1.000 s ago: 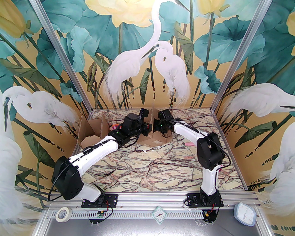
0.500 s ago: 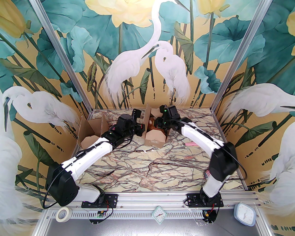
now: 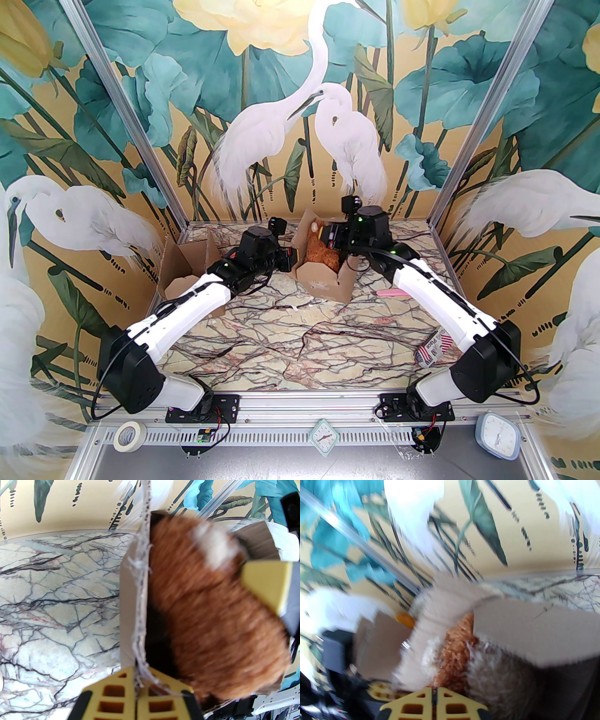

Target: Unpack the express box

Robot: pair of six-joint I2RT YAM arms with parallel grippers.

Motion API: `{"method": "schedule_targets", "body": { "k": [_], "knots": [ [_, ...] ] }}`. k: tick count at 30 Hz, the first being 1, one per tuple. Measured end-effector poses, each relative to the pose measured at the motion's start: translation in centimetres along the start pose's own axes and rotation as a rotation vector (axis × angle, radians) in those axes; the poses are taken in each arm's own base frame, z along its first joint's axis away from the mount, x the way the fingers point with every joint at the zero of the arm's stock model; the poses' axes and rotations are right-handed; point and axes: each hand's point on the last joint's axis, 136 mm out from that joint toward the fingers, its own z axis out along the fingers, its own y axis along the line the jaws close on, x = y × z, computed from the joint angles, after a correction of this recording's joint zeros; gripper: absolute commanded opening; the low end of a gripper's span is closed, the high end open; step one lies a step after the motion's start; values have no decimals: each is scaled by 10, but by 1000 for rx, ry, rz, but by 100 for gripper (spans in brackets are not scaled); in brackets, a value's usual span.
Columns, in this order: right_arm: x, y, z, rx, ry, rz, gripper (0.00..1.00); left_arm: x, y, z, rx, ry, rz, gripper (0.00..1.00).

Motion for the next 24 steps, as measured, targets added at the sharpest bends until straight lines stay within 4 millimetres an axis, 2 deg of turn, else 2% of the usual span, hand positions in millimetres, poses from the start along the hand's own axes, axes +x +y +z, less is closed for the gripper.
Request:
{"method": "schedule_targets", "body": {
  "k": [7,10,17,23,24],
  "knots": [
    [-50,20,-10,-177,-138,120,0,-4,-9,10,5,6,-21,0],
    [-63,19,-16,-227,-178,165,0,-9,-8,8,-13,-5,-38,0],
    [-73,-12,-31,-259,-223,259,0,-14,-11,10,-20,-4,-81,0],
    [-77,-36,-55,-297,-305,346,0,-5,-11,22,-28,32,-91,0],
    [-84,-42,-62,-307,-342,352,0,0,-4,23,-60,50,-92,0]
  ]
}}
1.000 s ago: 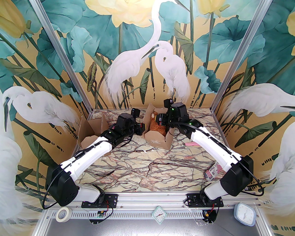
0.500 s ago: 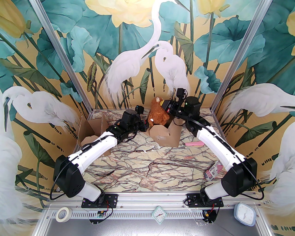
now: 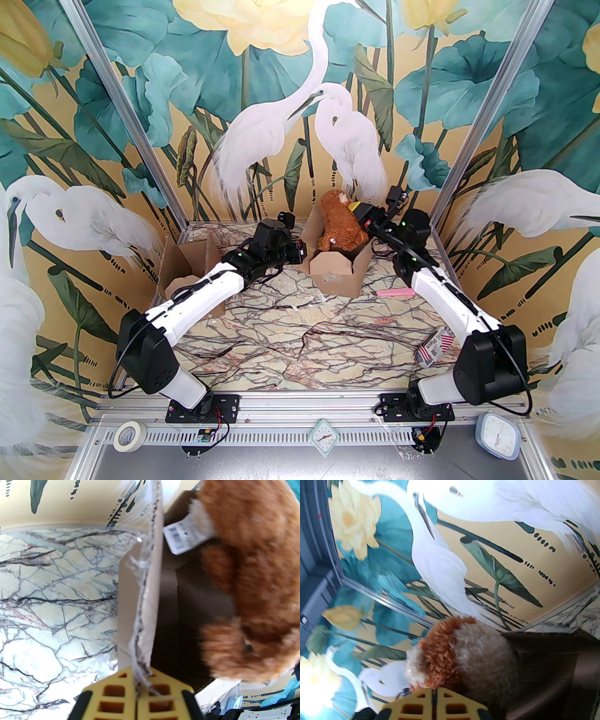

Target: Unpack the express box

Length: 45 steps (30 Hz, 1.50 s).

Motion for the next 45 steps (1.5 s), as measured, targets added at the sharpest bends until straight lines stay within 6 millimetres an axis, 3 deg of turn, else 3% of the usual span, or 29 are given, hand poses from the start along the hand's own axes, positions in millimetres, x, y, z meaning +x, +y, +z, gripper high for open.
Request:
{"method": "schedule_targets", "body": {
  "k": [2,5,9,12,15,18,21,25,26,28,31,32,33,36,39,45],
  "knots": [
    [-30,3,-11,-26,-90,-14,0,12,30,1,-106,45,-22,0],
    [-59,17,-19,-64,-166,-47,0,17,57,2,-197,65,-45,0],
    [-65,56,2,-137,-142,-108,0,18,55,1,-212,71,-39,0],
    [-55,65,9,-129,-107,-150,0,19,54,0,-218,76,-33,1],
    [-47,42,10,-19,-65,-181,0,20,56,0,-229,77,-31,16],
    [-38,1,5,145,-24,-197,0,20,57,-1,-231,78,-33,42],
    [-18,-46,-12,309,22,-211,0,20,56,0,-226,79,-31,61],
    [20,-119,-42,513,135,-204,3,15,50,-5,-200,55,-26,94],
    [30,-137,-49,558,169,-198,6,11,48,-9,-190,40,-15,99],
    [50,-170,-60,640,240,-186,21,3,42,-17,-169,4,-4,99],
    [77,-205,-72,733,344,-194,62,-10,33,-35,-136,-60,31,100],
    [83,-212,-74,755,372,-205,90,-15,30,-43,-127,-89,49,100],
    [89,-217,-77,775,398,-217,100,-17,29,-50,-124,-112,64,100],
    [96,-222,-85,821,438,-276,99,-19,32,-77,-126,-194,112,100],
    [89,-216,-99,866,416,-352,99,-10,49,-105,-163,-259,144,100],
    [57,-172,-153,933,206,-592,99,27,101,-145,-313,-318,209,100]
  ]
}}
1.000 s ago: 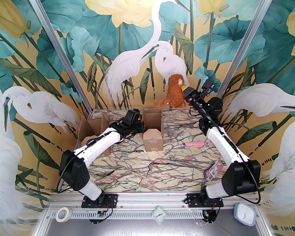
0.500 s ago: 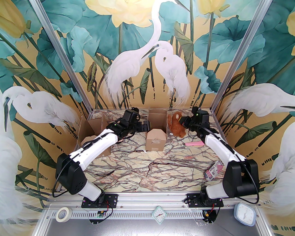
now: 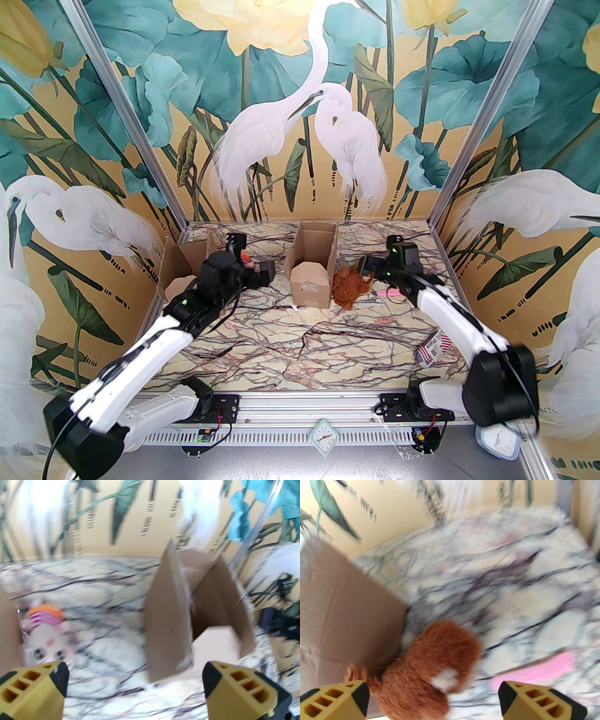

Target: Unpack the express box

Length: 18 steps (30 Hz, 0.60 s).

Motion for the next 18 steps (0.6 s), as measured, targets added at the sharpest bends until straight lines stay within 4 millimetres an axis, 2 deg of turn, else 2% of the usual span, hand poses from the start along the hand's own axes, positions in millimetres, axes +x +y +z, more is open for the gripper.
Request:
{"method": "schedule_targets", "body": {
  "k": [2,4,8,10,13,15,18],
  "knots": [
    [4,-19,-17,60,-112,-43,99,23,20,-8,-57,-11,41,100],
    [20,-40,-20,125,-175,-91,99,45,39,-14,-106,-44,99,100],
    [72,-88,4,250,-144,-138,99,95,91,-10,-255,-91,156,100],
    [87,-103,15,289,-109,-149,99,110,116,-4,-332,-82,155,100],
    [74,-105,29,272,-166,-160,99,107,140,11,-385,-89,124,100],
    [63,-97,40,219,-205,-199,99,106,154,26,-399,-90,102,100],
    [51,-85,57,143,-269,-250,99,118,165,50,-372,-63,76,99]
  ]
}}
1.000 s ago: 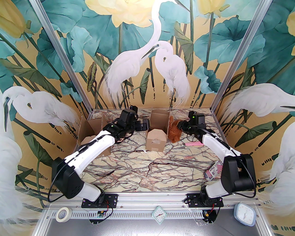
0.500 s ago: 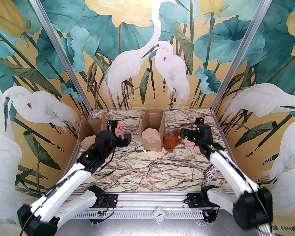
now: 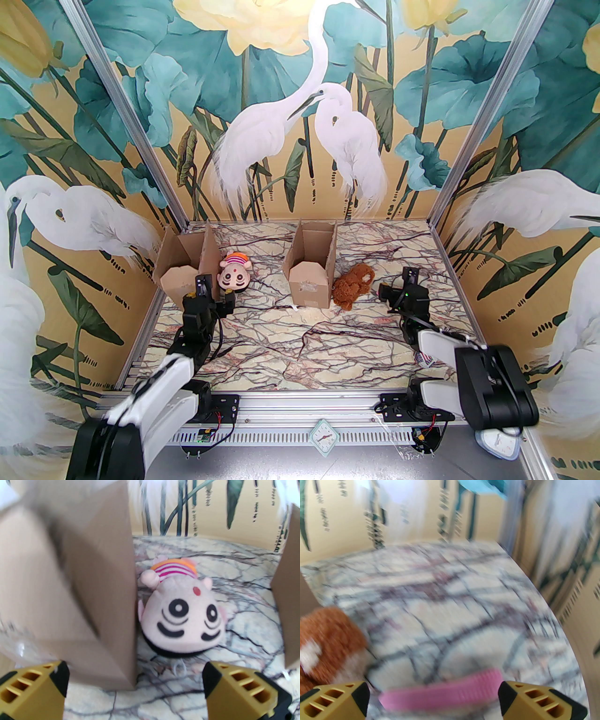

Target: Unpack the express box

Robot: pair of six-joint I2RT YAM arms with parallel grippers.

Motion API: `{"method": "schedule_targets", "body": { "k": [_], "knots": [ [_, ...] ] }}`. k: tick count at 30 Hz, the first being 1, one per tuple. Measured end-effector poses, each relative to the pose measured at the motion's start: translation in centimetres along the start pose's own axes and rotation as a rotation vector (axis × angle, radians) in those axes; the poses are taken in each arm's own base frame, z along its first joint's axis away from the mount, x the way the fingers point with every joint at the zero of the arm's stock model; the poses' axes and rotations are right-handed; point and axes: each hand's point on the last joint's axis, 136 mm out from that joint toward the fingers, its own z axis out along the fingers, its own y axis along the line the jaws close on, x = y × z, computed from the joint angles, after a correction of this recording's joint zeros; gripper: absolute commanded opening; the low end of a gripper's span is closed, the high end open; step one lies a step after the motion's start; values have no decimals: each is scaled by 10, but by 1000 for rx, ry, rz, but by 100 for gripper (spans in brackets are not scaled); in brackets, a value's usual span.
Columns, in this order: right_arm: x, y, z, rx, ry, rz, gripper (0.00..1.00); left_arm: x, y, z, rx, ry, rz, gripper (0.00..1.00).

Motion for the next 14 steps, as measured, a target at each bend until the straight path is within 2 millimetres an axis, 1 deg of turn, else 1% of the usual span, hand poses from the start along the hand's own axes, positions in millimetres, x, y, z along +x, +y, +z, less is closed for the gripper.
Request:
{"method": "schedule_targets", "body": {
  "k": [2,4,6,10,12,14],
  "knots": [
    [5,2,9,-25,-21,-9,99,4,-4,11,40,-11,-22,99],
    [10,2,11,-34,-8,-16,99,2,-8,21,76,-36,-47,99],
    [2,1,14,-29,-27,-15,99,-1,-13,31,109,-55,-54,100],
    [-23,-2,20,-17,-80,-10,99,-4,-24,50,162,-94,-57,99],
    [-26,-2,21,-16,-87,-7,99,-3,-26,54,173,-93,-57,100],
    [-27,-3,22,-15,-87,-5,99,-10,-28,56,182,-108,-58,100]
  ]
}}
